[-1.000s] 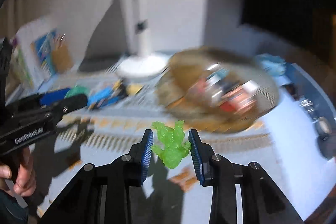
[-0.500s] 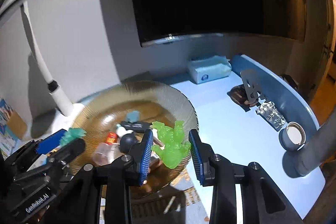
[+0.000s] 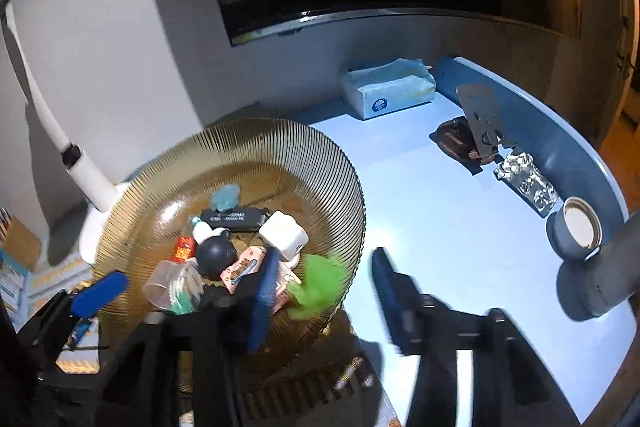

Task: Organize rigid objects
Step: 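Carry the teal figurine with the left tool while the right tool carries the green figurine into the bowl, then open both tools and move them back over the remaining items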

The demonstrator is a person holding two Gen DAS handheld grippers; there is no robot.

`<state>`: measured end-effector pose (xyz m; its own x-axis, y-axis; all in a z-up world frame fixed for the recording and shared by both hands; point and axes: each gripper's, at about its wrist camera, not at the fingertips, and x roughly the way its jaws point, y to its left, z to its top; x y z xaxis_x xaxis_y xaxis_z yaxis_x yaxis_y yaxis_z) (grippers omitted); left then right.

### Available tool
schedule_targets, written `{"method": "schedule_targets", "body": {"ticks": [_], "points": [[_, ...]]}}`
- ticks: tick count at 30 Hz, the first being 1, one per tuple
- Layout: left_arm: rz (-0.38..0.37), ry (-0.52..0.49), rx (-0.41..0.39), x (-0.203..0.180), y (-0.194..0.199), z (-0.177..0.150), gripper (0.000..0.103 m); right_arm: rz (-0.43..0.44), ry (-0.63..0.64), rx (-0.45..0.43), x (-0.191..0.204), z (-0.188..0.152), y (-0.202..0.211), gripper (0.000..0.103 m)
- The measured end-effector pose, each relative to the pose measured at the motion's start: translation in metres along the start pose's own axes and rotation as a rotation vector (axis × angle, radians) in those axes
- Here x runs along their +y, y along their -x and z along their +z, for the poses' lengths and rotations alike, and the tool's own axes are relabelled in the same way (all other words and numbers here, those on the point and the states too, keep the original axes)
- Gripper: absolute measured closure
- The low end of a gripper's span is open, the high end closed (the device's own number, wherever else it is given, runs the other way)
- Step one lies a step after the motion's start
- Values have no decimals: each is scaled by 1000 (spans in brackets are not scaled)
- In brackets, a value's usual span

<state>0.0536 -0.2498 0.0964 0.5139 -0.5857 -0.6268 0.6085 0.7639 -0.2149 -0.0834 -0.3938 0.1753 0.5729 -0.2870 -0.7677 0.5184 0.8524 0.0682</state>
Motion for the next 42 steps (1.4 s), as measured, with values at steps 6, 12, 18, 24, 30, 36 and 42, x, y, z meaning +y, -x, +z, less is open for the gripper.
{"method": "schedule_targets", "body": {"ticks": [6,12,18,24,30,36,42], "points": [[3,106,-131,45,80,4,21,63,-16,-39,9,-4,31,52],[90,182,-284,88,174,-6,21,157,50,-76,53,-10,68,52],[306,185,-363,118,231,-46,18,266,145,-96,111,-28,95,48],[544,233,-239,172,208,-120,18,303,248,-23,167,-73,74,48],[547,307,-143,211,178,-164,19,306,322,69,198,-124,22,48],[564,263,-158,204,179,-172,18,271,398,79,206,-155,-9,48],[548,272,-133,205,173,-172,18,237,424,56,209,-159,-11,48]]}}
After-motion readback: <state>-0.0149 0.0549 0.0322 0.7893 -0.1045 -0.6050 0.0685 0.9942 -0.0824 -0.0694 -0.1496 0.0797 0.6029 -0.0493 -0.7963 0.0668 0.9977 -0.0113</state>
